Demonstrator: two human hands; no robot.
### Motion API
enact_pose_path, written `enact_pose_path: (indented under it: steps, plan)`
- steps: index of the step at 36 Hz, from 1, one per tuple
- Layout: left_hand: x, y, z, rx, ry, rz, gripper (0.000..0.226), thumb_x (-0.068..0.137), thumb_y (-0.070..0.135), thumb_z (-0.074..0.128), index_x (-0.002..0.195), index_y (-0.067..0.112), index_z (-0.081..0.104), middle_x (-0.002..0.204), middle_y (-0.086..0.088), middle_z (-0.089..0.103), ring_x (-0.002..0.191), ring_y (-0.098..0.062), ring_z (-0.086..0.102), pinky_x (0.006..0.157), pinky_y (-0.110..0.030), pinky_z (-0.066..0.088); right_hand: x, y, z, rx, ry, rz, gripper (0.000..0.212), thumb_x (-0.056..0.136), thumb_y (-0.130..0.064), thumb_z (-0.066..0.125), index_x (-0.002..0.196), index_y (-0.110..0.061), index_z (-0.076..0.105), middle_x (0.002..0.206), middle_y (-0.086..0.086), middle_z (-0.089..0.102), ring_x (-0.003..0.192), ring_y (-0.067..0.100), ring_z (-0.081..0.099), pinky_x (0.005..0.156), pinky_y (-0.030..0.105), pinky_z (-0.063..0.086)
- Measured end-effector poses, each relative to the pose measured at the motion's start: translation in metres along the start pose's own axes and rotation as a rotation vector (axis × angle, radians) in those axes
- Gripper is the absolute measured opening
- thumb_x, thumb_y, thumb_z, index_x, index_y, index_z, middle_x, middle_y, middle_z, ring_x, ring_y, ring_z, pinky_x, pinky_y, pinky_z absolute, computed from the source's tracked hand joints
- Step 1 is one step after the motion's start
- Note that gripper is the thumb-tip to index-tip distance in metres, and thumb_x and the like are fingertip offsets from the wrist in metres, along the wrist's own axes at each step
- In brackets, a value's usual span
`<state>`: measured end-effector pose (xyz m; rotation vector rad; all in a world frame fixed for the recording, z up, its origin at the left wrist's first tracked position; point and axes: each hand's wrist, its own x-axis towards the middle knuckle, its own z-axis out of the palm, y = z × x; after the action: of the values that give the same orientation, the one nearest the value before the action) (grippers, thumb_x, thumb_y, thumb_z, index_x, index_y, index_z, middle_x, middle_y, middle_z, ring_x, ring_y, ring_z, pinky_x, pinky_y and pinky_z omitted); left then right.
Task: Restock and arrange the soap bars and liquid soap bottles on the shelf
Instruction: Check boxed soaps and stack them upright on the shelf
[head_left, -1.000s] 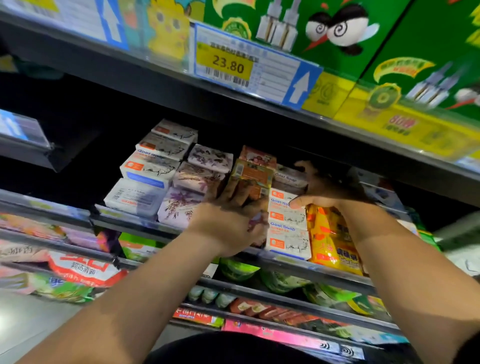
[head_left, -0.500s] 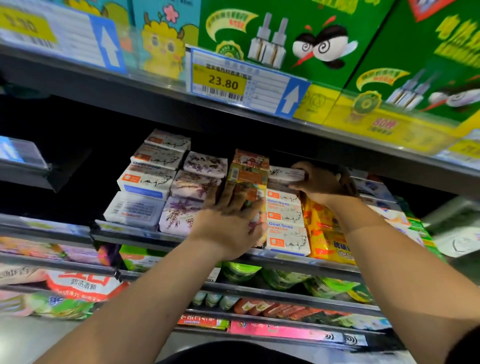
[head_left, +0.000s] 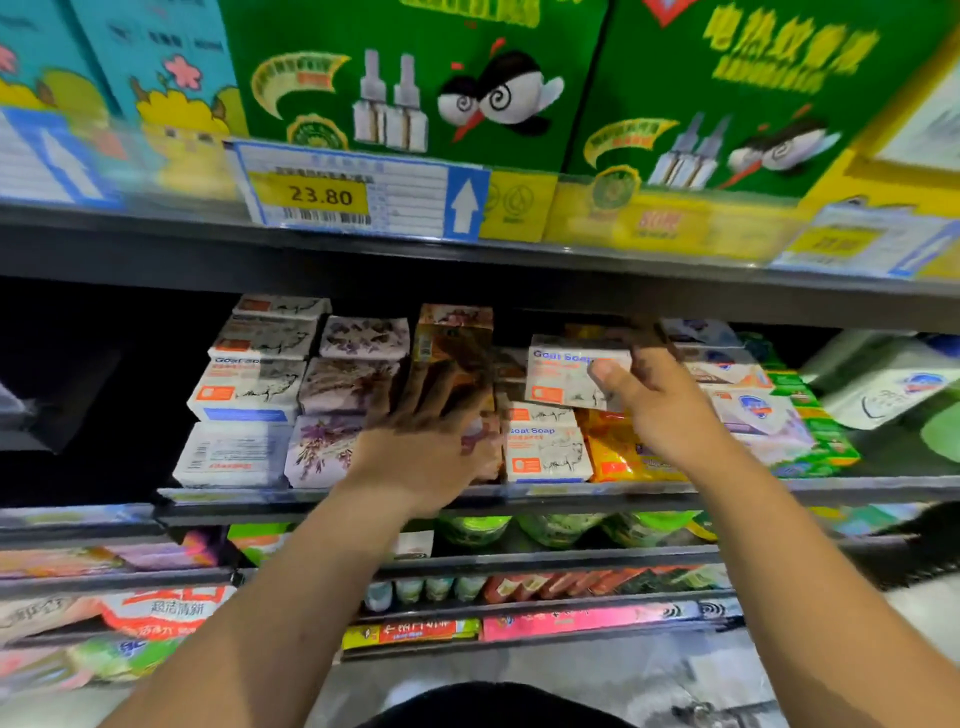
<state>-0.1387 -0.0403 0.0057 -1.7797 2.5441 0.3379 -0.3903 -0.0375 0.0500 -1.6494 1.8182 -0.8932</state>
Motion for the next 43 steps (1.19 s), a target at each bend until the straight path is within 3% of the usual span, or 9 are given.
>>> enact_pose_path:
  steps: [7, 10, 13, 16, 22, 31, 35, 39, 43]
  plan:
    - [0.000, -0.005, -0.031, -0.151, -0.017, 0.188, 0.092, 0.076, 0.081, 0.038, 0.153, 0.051, -0.003, 0.164, 0.020, -0.010, 0.152, -0.010, -0.010, 0.124, -0.044, 0.006, -0.059, -0.006, 0.002, 0.185, -0.059, 0.004, 0.018, 0.092, -0.048, 0.055, 0.107, -0.038, 0.057, 0.065, -0.009, 0.054, 0.063, 0.007, 0.052, 0.065, 0.030, 0.043]
    - [-0.013, 0.013, -0.036, -0.342, -0.031, 0.427, 0.092, 0.090, 0.044, 0.069, 0.144, 0.068, -0.001, 0.151, 0.044, -0.013, 0.146, 0.001, 0.009, 0.118, -0.030, 0.029, -0.077, -0.006, 0.003, 0.341, -0.055, 0.109, 0.031, 0.088, -0.061, 0.061, 0.107, -0.037, 0.065, 0.091, 0.015, 0.064, 0.086, 0.026, 0.064, 0.084, 0.048, 0.052]
    - [-0.018, 0.026, -0.021, -0.401, 0.248, 0.766, 0.067, 0.091, 0.026, 0.072, 0.144, 0.050, 0.039, 0.161, 0.014, 0.020, 0.139, -0.021, 0.041, 0.106, -0.040, 0.047, -0.094, -0.005, 0.003, 0.563, -0.054, 0.232, 0.025, 0.085, -0.055, 0.068, 0.099, -0.035, 0.072, 0.109, 0.008, 0.070, 0.103, 0.028, 0.064, 0.095, 0.051, 0.048]
    - [-0.016, 0.035, -0.010, -0.358, 0.425, 0.880, 0.035, 0.100, 0.044, 0.053, 0.133, 0.034, 0.052, 0.153, 0.000, 0.035, 0.129, -0.024, 0.046, 0.104, -0.031, 0.039, -0.109, -0.002, 0.000, 0.776, -0.017, 0.365, 0.021, 0.087, -0.043, 0.069, 0.097, -0.026, 0.072, 0.106, 0.009, 0.071, 0.086, 0.019, 0.065, 0.065, 0.033, 0.053]
    - [-0.019, 0.064, -0.003, -0.642, 0.406, 0.863, 0.030, 0.106, 0.044, 0.037, 0.117, 0.025, 0.057, 0.130, 0.010, 0.053, 0.117, -0.011, 0.052, 0.099, -0.017, 0.037, -0.137, -0.005, -0.021, 1.034, -0.058, 0.442, 0.026, 0.094, -0.021, 0.057, 0.110, -0.002, 0.064, 0.101, 0.020, 0.073, 0.075, 0.028, 0.071, 0.061, 0.035, 0.061]
    - [-0.016, 0.089, -0.003, -0.589, 0.428, 0.909, 0.044, 0.091, 0.049, 0.062, 0.128, 0.028, 0.052, 0.135, 0.018, 0.053, 0.131, -0.006, 0.047, 0.110, -0.023, 0.034, -0.145, 0.001, -0.038, 1.013, -0.019, 0.411, 0.029, 0.081, -0.032, 0.061, 0.085, -0.012, 0.080, 0.081, 0.020, 0.073, 0.052, 0.022, 0.061, 0.046, 0.027, 0.048]
    - [-0.027, 0.107, -0.013, -0.849, 0.226, 0.650, 0.040, 0.082, 0.053, 0.065, 0.119, 0.059, 0.051, 0.122, 0.033, 0.056, 0.114, 0.008, 0.055, 0.092, -0.011, 0.043, -0.143, 0.015, -0.046, 0.929, -0.020, 0.373, 0.049, 0.084, -0.051, 0.051, 0.095, -0.012, 0.079, 0.100, 0.019, 0.074, 0.078, 0.025, 0.069, 0.071, 0.034, 0.050]
    - [-0.029, 0.121, -0.012, -1.123, 0.117, 0.451, 0.029, 0.078, 0.055, 0.066, 0.106, 0.059, 0.059, 0.109, 0.018, 0.068, 0.099, -0.009, 0.067, 0.080, -0.034, 0.057, -0.139, 0.023, -0.058, 0.977, -0.006, 0.235, 0.054, 0.084, -0.058, 0.063, 0.109, -0.011, 0.074, 0.115, 0.011, 0.073, 0.106, 0.022, 0.068, 0.088, 0.030, 0.055]
    - [-0.028, 0.132, -0.014, -1.343, 0.032, 0.244, 0.028, 0.087, 0.046, 0.070, 0.112, 0.035, 0.063, 0.102, 0.010, 0.070, 0.094, -0.017, 0.069, 0.073, -0.034, 0.060, -0.134, 0.027, -0.061, 0.774, -0.066, 0.142, 0.036, 0.087, -0.014, 0.073, 0.122, -0.010, 0.064, 0.114, 0.003, 0.073, 0.105, 0.016, 0.069, 0.081, 0.019, 0.053]
